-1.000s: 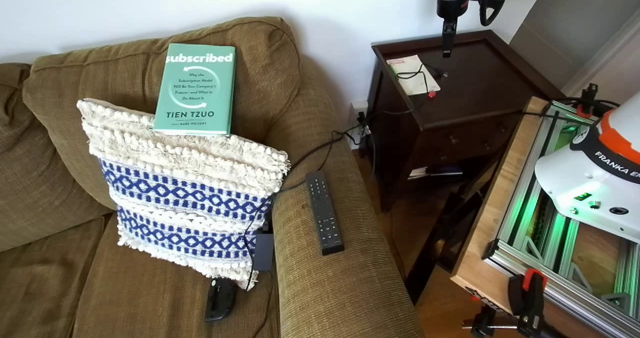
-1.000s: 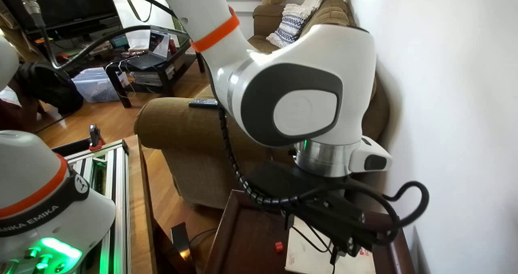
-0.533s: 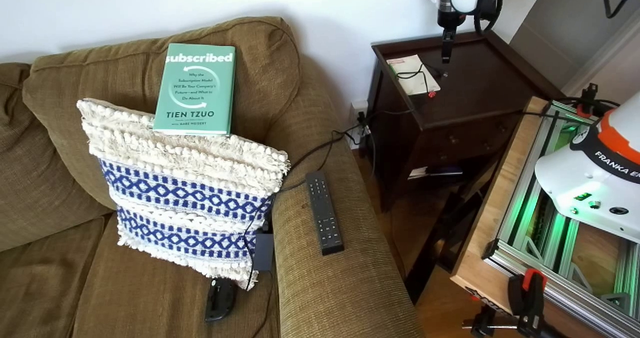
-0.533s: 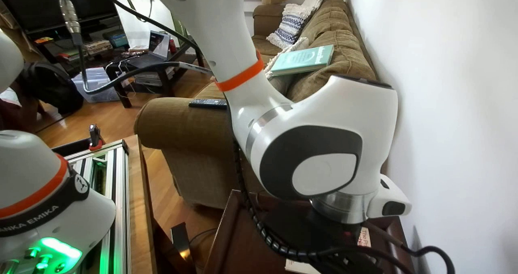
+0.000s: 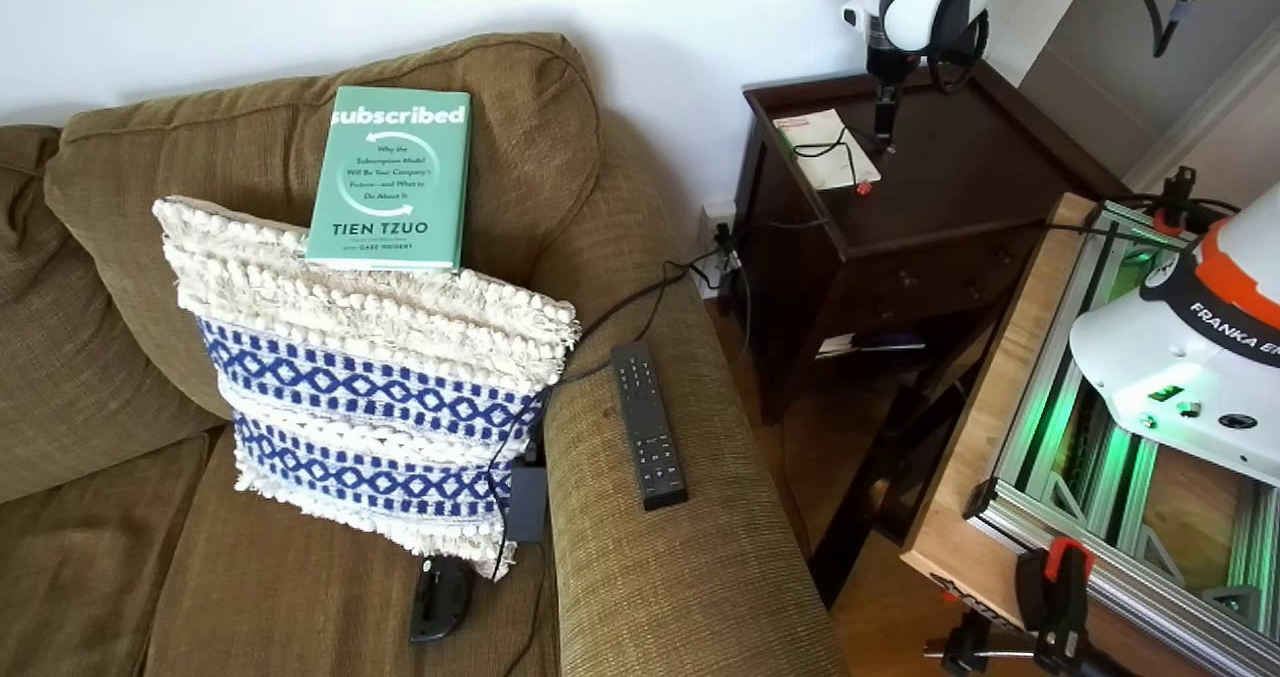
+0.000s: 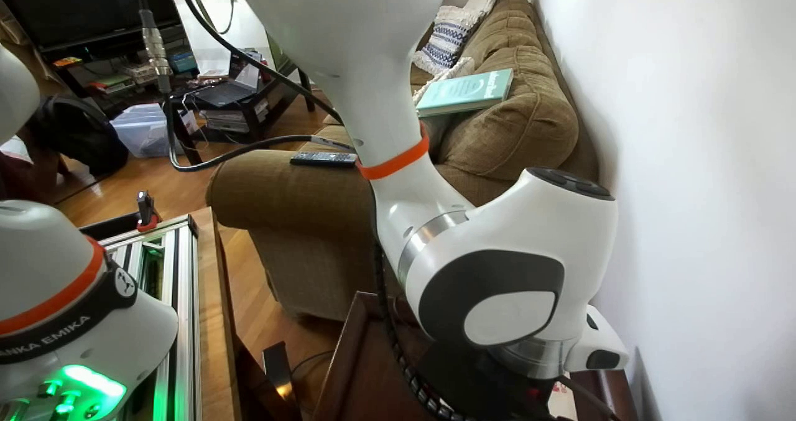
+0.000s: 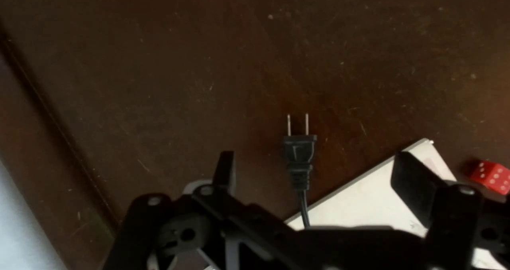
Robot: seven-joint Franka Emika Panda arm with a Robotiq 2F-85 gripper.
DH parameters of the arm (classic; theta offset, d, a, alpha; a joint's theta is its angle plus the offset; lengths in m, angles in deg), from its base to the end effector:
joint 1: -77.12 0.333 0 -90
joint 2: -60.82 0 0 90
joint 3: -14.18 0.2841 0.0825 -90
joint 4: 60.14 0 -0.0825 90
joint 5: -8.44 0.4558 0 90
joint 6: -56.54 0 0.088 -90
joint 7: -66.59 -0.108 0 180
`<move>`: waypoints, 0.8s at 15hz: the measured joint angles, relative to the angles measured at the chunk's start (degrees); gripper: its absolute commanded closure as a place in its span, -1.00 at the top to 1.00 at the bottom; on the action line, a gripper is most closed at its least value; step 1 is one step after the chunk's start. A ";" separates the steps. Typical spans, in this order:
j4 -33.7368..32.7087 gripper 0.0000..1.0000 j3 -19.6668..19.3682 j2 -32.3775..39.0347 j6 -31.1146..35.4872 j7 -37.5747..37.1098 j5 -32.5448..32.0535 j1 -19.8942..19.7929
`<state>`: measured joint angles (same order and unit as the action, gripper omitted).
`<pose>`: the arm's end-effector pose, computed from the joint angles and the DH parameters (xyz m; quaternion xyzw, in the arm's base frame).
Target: Remove the black cable from the stand
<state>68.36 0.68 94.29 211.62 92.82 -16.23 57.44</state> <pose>0.4318 -0.2923 0.0054 0.9756 0.1540 -0.1253 0.0937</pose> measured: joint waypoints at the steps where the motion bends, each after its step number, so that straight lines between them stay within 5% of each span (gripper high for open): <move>1: -0.43 1.00 0.32 0.66 0.00 0.14 0.47 -0.26; 8: -3.28 0.98 1.67 4.33 0.00 2.07 2.91 -2.13; 10: -4.16 0.47 1.76 5.04 0.00 2.68 3.23 -2.83; 12: -4.88 0.26 2.05 5.49 -0.04 3.60 3.74 -3.58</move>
<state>63.48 2.73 99.79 211.58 96.41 -12.49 53.86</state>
